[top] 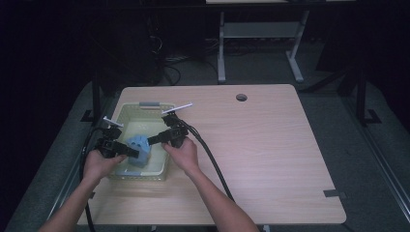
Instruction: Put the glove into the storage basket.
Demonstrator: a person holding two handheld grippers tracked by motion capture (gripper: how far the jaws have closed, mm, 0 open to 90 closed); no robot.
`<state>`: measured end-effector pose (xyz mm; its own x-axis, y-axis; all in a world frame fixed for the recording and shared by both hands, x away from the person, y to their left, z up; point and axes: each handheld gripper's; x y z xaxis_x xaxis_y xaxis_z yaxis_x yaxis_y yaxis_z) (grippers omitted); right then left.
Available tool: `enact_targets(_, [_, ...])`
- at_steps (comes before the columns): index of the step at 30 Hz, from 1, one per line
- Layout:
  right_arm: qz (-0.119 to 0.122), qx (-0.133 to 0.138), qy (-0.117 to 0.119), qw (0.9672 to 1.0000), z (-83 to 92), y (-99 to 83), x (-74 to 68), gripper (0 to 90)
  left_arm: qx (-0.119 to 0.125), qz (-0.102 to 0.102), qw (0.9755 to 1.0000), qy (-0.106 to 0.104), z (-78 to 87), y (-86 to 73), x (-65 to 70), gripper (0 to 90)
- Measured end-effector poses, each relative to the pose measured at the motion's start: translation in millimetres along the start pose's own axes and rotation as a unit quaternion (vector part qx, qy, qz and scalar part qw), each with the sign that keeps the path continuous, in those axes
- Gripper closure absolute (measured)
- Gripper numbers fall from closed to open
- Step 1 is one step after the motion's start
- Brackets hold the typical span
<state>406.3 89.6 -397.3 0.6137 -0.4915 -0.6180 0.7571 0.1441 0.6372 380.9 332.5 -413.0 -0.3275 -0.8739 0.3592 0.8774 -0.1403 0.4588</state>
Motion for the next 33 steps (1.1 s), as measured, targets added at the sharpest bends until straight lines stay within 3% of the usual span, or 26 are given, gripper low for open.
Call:
enact_targets(2, [-0.001,0.001,0.002,1.0000,1.2,0.0,-1.3,71.3,0.007,0.003,0.9999,0.015,2.0,0.9,2.5,60.5])
enact_targets(4, [0.004,0.004,0.002,1.0000,2.8,0.1,-2.6,70.8,0.011,0.008,0.9998,0.016,4.1,1.6,1.0,57.0])
enact_targets(11, [0.009,0.015,0.007,0.9998,15.9,0.8,-7.7,69.2,0.023,0.005,0.9995,0.023,15.5,4.5,-2.1,56.9])
enact_targets(12, [0.012,0.016,0.006,0.9998,18.2,1.1,-7.5,69.2,0.044,0.007,0.9986,0.029,19.0,6.3,0.9,56.6])
enact_targets(15, [0.008,0.019,0.007,0.9998,22.8,1.1,-7.4,68.6,0.052,0.003,0.9981,0.034,21.6,8.5,3.0,57.0])
enact_targets(19, [0.009,0.024,0.007,0.9996,31.3,-0.5,-4.9,68.2,0.031,-0.007,0.9988,0.037,13.5,12.6,5.2,65.6])
enact_targets(22, [0.005,0.027,0.008,0.9996,34.6,-0.9,-4.6,68.2,0.021,-0.019,0.9980,0.057,7.5,13.7,6.9,67.2])
enact_targets(25, [0.009,0.029,0.008,0.9995,40.3,-0.8,-5.2,67.8,0.009,-0.022,0.9976,0.065,1.7,15.1,6.0,71.1])
enact_targets(29, [0.010,0.034,0.009,0.9993,44.5,-0.7,-5.2,67.8,-0.030,-0.026,0.9968,0.070,-9.1,15.6,5.6,71.2])
enact_targets(33, [0.009,0.032,0.009,0.9994,45.9,-1.6,-4.9,67.5,-0.034,-0.026,0.9963,0.074,-12.1,15.5,5.5,70.8])
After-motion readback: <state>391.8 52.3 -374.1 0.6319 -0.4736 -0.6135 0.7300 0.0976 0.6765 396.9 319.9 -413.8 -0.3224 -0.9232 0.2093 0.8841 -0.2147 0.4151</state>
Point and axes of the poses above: each handheld gripper's, and its own axes: z roughly backward along the jaws, y roughly out of its top, x roughly to its right, and after that the axes turned 8 degrees about x, right-handed
